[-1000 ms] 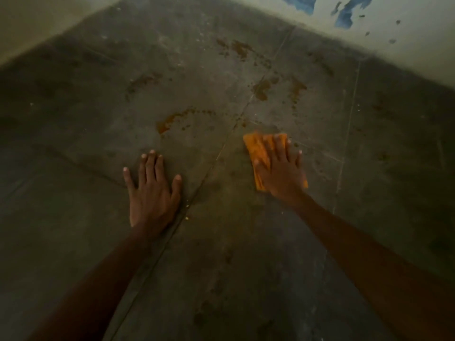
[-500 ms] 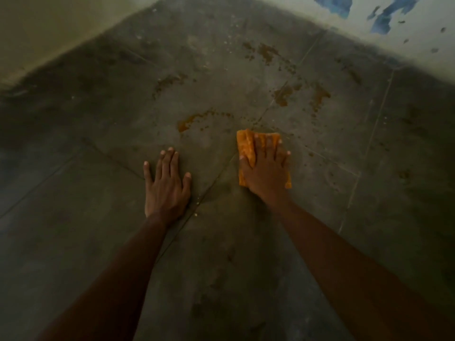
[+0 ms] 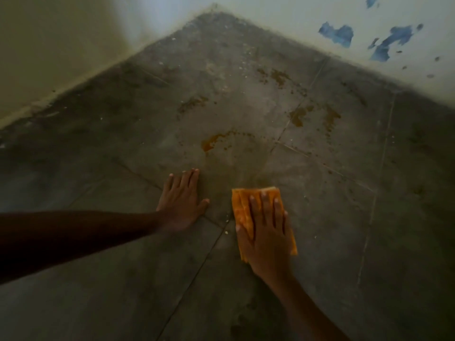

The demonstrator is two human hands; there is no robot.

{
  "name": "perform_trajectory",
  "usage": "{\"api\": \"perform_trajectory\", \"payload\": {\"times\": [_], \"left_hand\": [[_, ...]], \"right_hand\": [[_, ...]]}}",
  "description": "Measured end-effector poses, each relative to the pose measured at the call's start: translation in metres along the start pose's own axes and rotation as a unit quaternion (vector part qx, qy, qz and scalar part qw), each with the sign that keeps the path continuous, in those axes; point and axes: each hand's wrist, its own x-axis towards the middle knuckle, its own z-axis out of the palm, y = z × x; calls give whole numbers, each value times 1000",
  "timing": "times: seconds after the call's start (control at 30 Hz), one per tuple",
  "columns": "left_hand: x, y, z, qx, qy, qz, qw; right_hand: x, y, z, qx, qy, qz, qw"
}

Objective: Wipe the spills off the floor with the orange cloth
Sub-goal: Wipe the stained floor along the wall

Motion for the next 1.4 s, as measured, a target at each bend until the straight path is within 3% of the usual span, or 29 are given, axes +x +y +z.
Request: {"api": "perform_trajectory", "payload": {"times": [0.1, 0.2, 0.27, 0.37, 0.43, 0.47, 0.57, 0.63, 0.67, 0.73, 0.8, 0.87, 0.93, 1.03, 1.07, 1.13, 1.23, 1.3, 1.4], "left_hand": [[9, -59, -29, 16, 40, -51, 998], [12, -138, -34, 7, 98, -101, 990], [2, -170, -29, -33, 128, -141, 981], [-8, -181, -26, -86, 161, -183, 966], [-9, -177, -27, -110, 179, -198, 957], [-9, -180, -29, -113, 180, -205, 955], [-5, -182, -23, -93, 172, -202, 960], [-3, -183, -19, -89, 176, -197, 961], [-4, -183, -19, -86, 178, -192, 961], [-4, -186, -22, -89, 186, -189, 960], [-5, -185, -24, -102, 188, -188, 958], [-3, -186, -26, -95, 180, -180, 962], [-1, -185, -24, -76, 180, -168, 966], [0, -186, -19, -69, 188, -178, 963], [0, -186, -19, -72, 185, -185, 962], [-1, -186, -21, -85, 174, -204, 960], [-4, -183, -27, -106, 167, -214, 957], [-3, -182, -28, -99, 164, -210, 959], [2, -185, -21, -80, 169, -220, 957]], "right_hand": [[12, -6, 0, 3, -5, 51, 999], [125, -36, 3, 9, -12, 107, 994], [199, -73, 4, 27, -17, 98, 995], [181, -138, 26, -13, -43, -37, 998], [108, -139, 26, -18, -46, -177, 983], [95, -131, 20, 2, -55, -197, 979], [173, -127, 22, -10, -63, -102, 993], [250, -175, 28, -6, -59, -14, 998], [264, -201, 34, -10, -64, -10, 998], [244, -237, 41, -17, -70, -127, 989], [182, -220, 38, -29, -84, -288, 953], [158, -189, 25, -17, -93, -340, 935], [206, -189, 27, -45, -77, -292, 952], [294, -265, 45, -68, -59, -169, 982], [302, -293, 53, -65, -58, -161, 983], [289, -321, 57, -51, -77, -233, 968], [233, -274, 47, -60, -89, -350, 931], [221, -217, 35, -54, -86, -308, 946], [281, -171, 22, -61, -65, -169, 982]]}}
